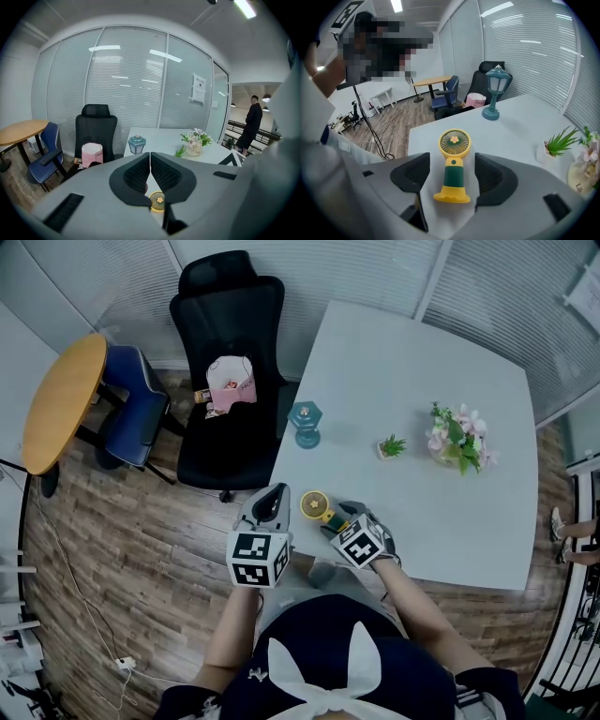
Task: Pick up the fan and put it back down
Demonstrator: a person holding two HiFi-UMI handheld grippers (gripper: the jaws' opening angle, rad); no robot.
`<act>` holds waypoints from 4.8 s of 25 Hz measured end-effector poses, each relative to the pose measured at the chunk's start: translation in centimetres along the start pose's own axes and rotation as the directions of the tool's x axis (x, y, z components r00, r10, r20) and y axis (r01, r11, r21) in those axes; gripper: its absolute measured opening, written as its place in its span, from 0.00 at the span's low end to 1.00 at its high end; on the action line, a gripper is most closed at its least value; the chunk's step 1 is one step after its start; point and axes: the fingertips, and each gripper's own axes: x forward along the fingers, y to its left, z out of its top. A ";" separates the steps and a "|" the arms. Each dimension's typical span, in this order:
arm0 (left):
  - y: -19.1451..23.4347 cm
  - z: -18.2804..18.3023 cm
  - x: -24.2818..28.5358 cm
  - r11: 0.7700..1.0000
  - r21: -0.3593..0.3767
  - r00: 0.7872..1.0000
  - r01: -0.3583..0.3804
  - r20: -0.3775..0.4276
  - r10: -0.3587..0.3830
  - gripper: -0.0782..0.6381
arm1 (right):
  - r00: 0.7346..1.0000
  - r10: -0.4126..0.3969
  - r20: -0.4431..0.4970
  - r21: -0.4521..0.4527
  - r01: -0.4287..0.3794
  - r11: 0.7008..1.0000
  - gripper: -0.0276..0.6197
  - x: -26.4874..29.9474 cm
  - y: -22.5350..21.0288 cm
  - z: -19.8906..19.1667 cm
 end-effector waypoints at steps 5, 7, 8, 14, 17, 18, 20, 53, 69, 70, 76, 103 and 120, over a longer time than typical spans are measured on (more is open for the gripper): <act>0.0 -0.3 0.2 1.000 0.004 1.000 0.002 -0.008 -0.002 0.14 | 0.997 0.009 -0.070 -0.037 -0.012 0.999 0.50 1.8 0.2 -1.5; 0.0 -0.4 0.2 1.000 0.005 1.000 0.001 -0.009 -0.001 0.14 | 0.996 0.007 -0.092 -0.046 -0.011 0.999 0.50 2.4 0.3 -2.0; 0.1 -0.4 0.2 1.000 0.004 1.000 0.000 -0.009 0.000 0.14 | 0.995 0.005 -0.100 -0.046 -0.010 0.999 0.49 2.6 0.3 -2.2; 0.6 -0.9 -0.1 1.000 0.003 1.000 0.004 -0.025 -0.004 0.14 | 0.988 -0.020 -0.152 -0.050 0.013 0.999 0.47 3.9 0.2 -3.3; 1.2 -1.3 -0.1 1.000 0.001 0.999 0.014 -0.043 -0.014 0.14 | 0.985 -0.032 -0.171 -0.050 0.024 0.998 0.45 4.2 0.1 -3.4; 1.3 -1.4 0.0 1.000 0.003 0.999 0.018 -0.050 -0.018 0.14 | 0.983 -0.037 -0.180 -0.054 0.028 0.998 0.45 4.3 0.0 -3.4; 1.8 -1.4 0.2 1.000 0.009 0.998 0.026 -0.060 -0.025 0.14 | 0.978 -0.055 -0.201 -0.072 0.041 0.997 0.43 4.7 -0.3 -3.7; 5.0 0.6 2.2 0.993 0.033 0.990 0.113 -0.094 -0.110 0.14 | 0.976 -0.086 -0.201 0.112 0.110 0.988 0.34 2.6 -1.4 -1.1; 4.3 0.8 2.0 0.989 0.046 0.987 0.139 -0.084 -0.135 0.14 | 0.983 -0.171 -0.058 0.153 0.179 0.972 0.34 -3.7 -2.0 5.8; 4.2 0.8 2.0 0.989 0.045 0.987 0.141 -0.083 -0.137 0.14 | 0.983 -0.176 -0.050 0.155 0.181 0.971 0.34 -4.1 -1.9 6.2; 3.3 0.5 1.7 0.986 0.049 0.984 0.159 -0.085 -0.154 0.14 | 0.980 -0.197 0.004 0.166 0.194 0.967 0.34 -6.5 -1.2 8.0; -0.8 0.2 0.8 0.970 0.093 0.973 0.224 -0.083 -0.217 0.14 | 0.950 -0.269 0.159 0.182 0.240 0.954 0.34 -11.8 -0.2 10.9; -3.4 0.8 2.0 0.951 0.124 0.957 0.284 -0.094 -0.273 0.14 | 0.925 -0.354 0.142 0.295 0.302 0.906 0.34 -14.6 -3.2 7.8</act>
